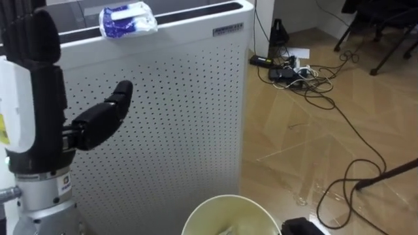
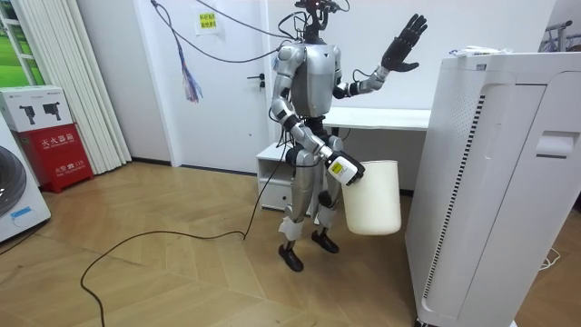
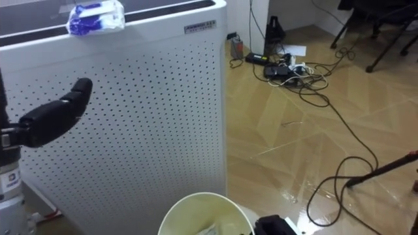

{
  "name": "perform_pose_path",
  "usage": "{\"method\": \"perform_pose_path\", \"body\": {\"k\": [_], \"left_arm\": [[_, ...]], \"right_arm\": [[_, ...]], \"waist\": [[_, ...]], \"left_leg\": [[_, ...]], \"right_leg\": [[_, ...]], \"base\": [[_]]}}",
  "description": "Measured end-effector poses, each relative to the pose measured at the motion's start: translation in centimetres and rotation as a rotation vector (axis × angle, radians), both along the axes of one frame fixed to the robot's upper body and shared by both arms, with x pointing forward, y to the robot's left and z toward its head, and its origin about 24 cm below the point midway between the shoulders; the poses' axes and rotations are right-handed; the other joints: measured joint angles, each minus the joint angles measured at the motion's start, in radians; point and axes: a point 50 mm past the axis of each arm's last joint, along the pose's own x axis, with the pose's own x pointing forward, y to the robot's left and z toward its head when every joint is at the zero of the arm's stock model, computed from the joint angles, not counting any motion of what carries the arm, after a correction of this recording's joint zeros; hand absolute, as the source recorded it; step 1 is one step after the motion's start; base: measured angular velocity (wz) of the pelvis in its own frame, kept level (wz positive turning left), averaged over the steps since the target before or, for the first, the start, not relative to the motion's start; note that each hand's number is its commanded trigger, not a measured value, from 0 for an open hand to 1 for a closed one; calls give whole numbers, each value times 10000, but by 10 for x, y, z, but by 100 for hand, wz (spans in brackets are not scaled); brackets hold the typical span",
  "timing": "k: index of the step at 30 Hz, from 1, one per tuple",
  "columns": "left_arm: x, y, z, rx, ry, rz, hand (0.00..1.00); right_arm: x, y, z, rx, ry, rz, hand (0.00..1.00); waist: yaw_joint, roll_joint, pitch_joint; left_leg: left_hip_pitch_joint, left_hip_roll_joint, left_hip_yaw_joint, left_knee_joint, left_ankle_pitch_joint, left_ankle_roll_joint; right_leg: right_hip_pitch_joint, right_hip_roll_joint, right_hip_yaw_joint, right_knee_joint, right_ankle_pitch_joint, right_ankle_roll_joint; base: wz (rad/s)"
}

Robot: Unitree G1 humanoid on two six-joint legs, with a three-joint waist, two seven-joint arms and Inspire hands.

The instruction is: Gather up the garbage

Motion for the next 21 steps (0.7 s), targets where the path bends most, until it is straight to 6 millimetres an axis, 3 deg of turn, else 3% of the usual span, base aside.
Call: {"method": "perform_pose_path", "body": {"k": [7,11,21], "left_arm": [[7,1,-6,401,799,268,0],[11,2,-8,582,1230,534,0],[33,12,10,1911,1040,1829,0]], "right_arm": [[-1,1,-1,69,105,250,100],[-2,1,-2,-144,313,436,100],[-5,-12,-4,-1298,913,888,100]], "waist": [[-139,57,-6],[-243,190,-27],[-214,392,-119]], "left_leg": [[74,20,127,-39,-2,3],[100,26,248,-28,-26,40],[79,40,316,-36,-27,44]], "right_leg": [[-53,2,187,32,1,-1],[-9,-7,298,45,4,4],[-37,-14,286,49,4,5]], "base": [[-6],[-8],[-1]]}}
